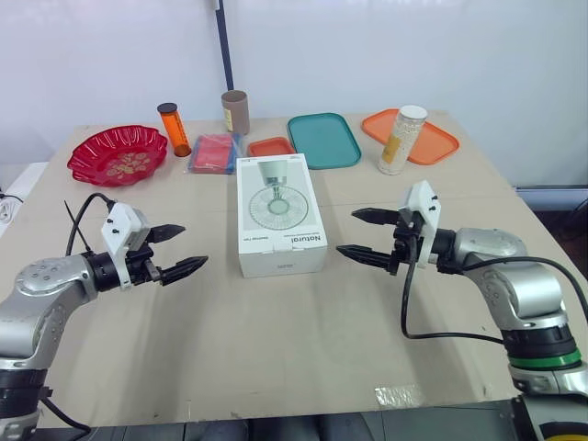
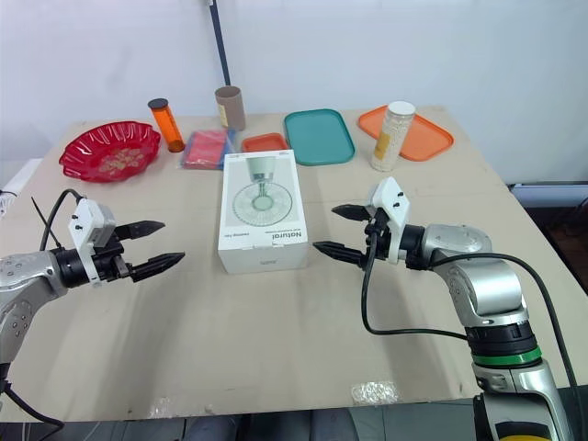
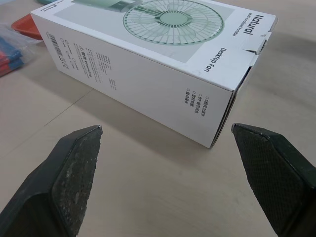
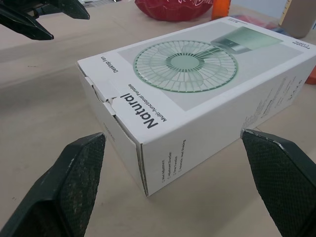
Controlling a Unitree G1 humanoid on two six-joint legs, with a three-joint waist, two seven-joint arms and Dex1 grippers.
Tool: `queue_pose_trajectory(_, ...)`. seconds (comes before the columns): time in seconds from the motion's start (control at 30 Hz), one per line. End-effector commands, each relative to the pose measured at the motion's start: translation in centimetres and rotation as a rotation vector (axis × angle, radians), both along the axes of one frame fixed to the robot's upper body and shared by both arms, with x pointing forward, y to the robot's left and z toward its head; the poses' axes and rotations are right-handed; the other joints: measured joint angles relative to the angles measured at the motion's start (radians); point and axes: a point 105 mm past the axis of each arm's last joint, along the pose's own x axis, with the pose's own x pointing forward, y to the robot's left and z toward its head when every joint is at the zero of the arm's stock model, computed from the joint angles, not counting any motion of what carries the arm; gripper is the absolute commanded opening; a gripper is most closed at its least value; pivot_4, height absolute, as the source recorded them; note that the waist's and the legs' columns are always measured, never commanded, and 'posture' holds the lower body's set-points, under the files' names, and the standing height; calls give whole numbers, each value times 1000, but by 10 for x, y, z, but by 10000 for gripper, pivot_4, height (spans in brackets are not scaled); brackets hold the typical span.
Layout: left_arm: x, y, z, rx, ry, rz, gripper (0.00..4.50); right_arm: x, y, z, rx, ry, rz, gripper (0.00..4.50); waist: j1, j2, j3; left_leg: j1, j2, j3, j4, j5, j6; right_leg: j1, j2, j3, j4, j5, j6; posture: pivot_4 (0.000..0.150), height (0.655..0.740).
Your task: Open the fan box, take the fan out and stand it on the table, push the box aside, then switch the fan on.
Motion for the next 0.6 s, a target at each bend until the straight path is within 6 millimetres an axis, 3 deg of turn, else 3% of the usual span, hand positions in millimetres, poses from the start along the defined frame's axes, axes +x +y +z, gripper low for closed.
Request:
queue_pose_trajectory(0.03,0,0,10,18,-50,16,44788,0,1,9,8,-42,15,45000,0,0,0,0,0,0,0,0,0,0,0,0,0,0,0,1500,7384)
queue_pose_trajectory(0.6,1,2,18,-55,-31,68,44788,6,2,10,-2,-44,16,45000,0,0,0,0,0,0,0,0,0,0,0,0,0,0,0,1500,7384)
